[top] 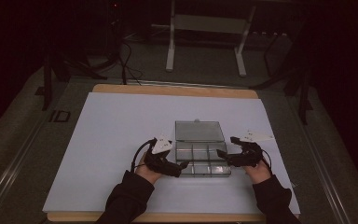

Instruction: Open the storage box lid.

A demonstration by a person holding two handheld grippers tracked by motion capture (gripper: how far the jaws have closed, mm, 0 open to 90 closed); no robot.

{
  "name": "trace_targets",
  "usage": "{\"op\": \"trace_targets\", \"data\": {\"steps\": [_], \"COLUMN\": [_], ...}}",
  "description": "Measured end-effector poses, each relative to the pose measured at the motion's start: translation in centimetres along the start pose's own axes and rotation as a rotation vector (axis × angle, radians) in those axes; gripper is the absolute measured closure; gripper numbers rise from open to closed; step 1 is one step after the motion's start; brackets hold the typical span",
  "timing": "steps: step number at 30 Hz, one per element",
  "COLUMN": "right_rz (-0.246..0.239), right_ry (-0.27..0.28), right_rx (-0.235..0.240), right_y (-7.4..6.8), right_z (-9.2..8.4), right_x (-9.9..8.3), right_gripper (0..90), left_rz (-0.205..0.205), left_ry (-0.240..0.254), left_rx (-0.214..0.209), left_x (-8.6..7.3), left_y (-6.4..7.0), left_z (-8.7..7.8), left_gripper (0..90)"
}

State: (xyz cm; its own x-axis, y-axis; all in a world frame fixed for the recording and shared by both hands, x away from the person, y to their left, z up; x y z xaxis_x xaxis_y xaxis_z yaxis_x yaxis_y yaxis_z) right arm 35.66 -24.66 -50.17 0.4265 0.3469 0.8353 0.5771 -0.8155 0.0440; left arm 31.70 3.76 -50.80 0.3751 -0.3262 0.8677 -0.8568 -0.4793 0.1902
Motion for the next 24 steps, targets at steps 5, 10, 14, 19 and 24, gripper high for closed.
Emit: {"op": "trace_targets", "data": {"steps": [5, 10, 14, 19, 24], "right_rz": [-0.008, -0.016, -0.02, -0.022, -0.026], "right_ry": [0.001, 0.005, 0.003, 0.003, 0.006], "right_rx": [0.008, 0.02, 0.019, 0.026, 0.033], "right_y": [-0.3, -0.5, -0.5, -0.5, -0.6], "right_z": [-0.6, -1.8, -2.6, -3.3, -3.7], "right_x": [-0.4, -1.4, -2.0, -2.8, -3.7], "right_gripper": [15.5, 15.5, 15.5, 15.5, 15.5], "left_rz": [-0.001, 0.012, 0.011, 0.015, 0.015], "left_ry": [-0.002, -0.013, -0.013, -0.027, -0.043], "left_rx": [-0.012, -0.021, -0.024, -0.019, -0.021], "left_x": [-0.5, -1.5, -2.0, -2.8, -3.7], "left_y": [0.5, 1.3, 1.5, 1.8, 2.1], "left_z": [-0.5, -1.2, -1.7, -2.0, -2.2], "left_gripper": [2.8, 2.8, 2.8, 2.8, 2.8]}}
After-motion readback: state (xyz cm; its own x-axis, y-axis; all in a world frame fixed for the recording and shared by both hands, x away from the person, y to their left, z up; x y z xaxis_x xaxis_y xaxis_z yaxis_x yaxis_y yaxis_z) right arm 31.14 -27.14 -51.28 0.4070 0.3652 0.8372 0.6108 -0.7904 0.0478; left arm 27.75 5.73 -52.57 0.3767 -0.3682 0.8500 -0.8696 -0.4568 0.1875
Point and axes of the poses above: each handheld gripper's, and its own axes: z roughly forward along the jaws, x roughly out of its top, y roughly to its right, the point moved 3 cm from there along z, roughly forward along the jaws, and after that the axes turned 12 degrees about -x, right-handed, at the moved point
